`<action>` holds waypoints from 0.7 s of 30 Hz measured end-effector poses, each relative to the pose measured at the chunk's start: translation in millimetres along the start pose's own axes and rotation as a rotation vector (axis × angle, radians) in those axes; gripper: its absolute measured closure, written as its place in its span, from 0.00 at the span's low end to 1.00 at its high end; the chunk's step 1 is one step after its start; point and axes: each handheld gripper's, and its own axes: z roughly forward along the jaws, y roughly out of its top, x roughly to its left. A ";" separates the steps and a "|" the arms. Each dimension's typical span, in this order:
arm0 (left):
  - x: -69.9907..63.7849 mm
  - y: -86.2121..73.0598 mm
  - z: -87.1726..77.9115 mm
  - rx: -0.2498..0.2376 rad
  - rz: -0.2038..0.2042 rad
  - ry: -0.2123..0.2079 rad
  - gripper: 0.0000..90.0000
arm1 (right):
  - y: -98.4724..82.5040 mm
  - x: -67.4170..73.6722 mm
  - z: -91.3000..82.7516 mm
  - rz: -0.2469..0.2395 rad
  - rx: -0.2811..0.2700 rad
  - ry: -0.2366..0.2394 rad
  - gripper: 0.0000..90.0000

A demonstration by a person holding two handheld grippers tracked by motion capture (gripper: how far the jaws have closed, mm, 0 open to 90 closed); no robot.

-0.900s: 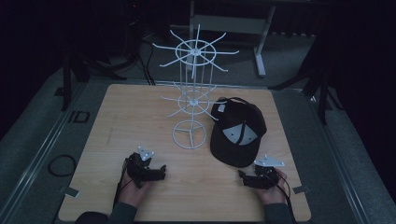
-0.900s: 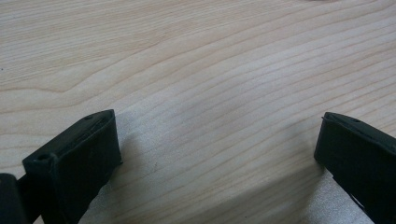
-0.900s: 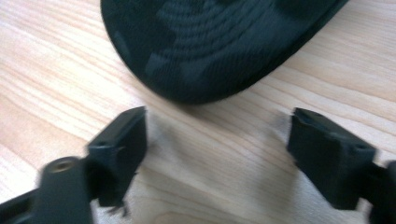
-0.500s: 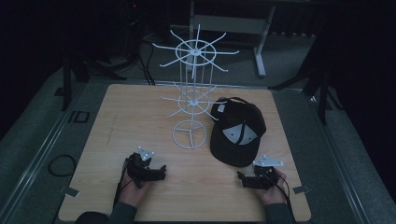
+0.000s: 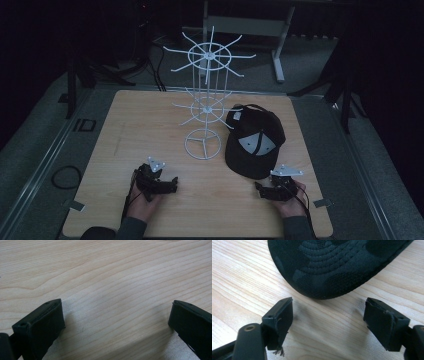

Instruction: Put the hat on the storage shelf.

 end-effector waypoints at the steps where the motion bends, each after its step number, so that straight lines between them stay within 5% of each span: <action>1: 0.0 0.0 0.0 0.000 0.000 0.000 0.00 | 0.7 -0.1 -0.4 0.002 0.005 0.005 0.28; 21: -0.1 0.2 0.0 0.002 0.000 0.001 0.00 | 20.9 -6.5 -7.2 0.058 -0.065 0.095 0.31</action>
